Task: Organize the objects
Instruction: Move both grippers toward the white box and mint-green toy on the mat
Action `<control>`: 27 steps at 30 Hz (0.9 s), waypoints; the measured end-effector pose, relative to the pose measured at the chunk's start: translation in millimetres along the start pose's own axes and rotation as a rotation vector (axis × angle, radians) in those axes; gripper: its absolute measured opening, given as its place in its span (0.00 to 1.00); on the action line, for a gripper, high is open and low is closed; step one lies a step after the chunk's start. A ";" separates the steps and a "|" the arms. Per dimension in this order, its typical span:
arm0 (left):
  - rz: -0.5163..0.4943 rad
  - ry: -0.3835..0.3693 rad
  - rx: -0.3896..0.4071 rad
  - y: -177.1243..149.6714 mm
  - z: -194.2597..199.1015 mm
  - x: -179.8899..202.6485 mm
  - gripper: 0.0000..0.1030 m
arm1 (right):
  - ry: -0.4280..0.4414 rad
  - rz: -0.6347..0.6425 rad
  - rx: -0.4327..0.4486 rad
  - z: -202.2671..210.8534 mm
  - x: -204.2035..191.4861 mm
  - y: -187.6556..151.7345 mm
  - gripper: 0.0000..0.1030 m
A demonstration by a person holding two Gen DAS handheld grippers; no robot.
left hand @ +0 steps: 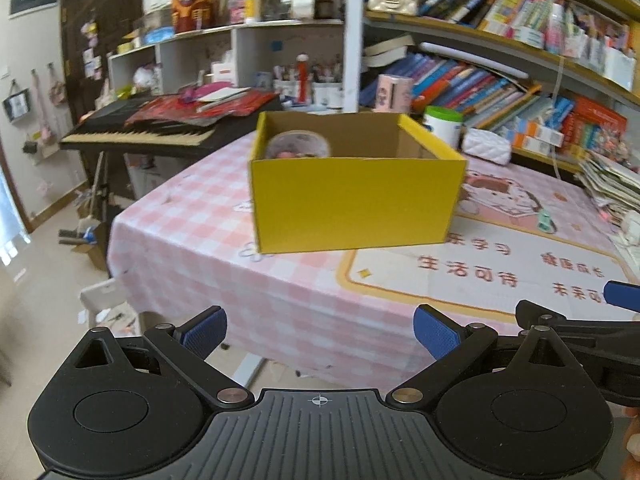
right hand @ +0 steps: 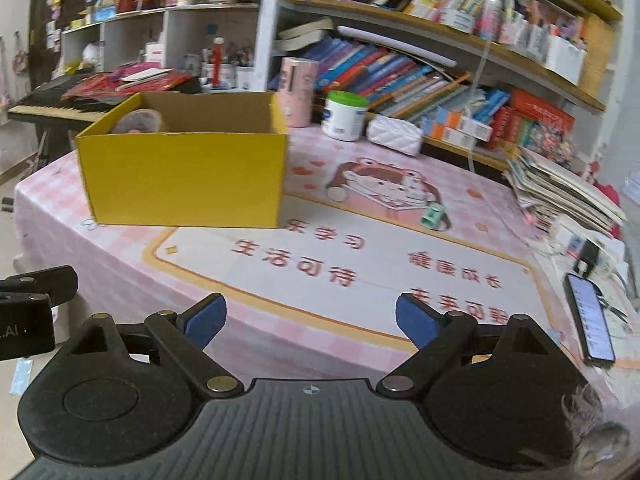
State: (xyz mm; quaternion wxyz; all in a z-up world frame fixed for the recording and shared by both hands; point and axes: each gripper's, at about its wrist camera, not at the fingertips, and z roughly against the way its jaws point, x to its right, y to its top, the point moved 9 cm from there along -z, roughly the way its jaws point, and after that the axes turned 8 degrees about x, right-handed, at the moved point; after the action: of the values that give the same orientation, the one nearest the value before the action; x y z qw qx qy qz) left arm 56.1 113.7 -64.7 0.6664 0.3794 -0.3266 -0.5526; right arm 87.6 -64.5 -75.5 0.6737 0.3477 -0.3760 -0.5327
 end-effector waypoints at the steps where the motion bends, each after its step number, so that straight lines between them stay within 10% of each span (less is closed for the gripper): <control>1: -0.006 -0.012 0.002 1.1 -1.2 4.8 0.98 | -0.014 -0.006 0.000 0.6 5.3 -0.5 0.89; 27: -0.063 -0.129 -0.004 30.8 -59.2 114.0 0.98 | -0.130 -0.063 -0.041 -51.6 113.1 10.3 0.89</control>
State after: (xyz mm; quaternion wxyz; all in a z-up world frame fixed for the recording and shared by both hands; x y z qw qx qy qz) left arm 141.8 13.2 -65.7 0.6271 0.3517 -0.3556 -0.5971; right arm 154.5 -169.8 -75.6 0.6380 0.3101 -0.3967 -0.5826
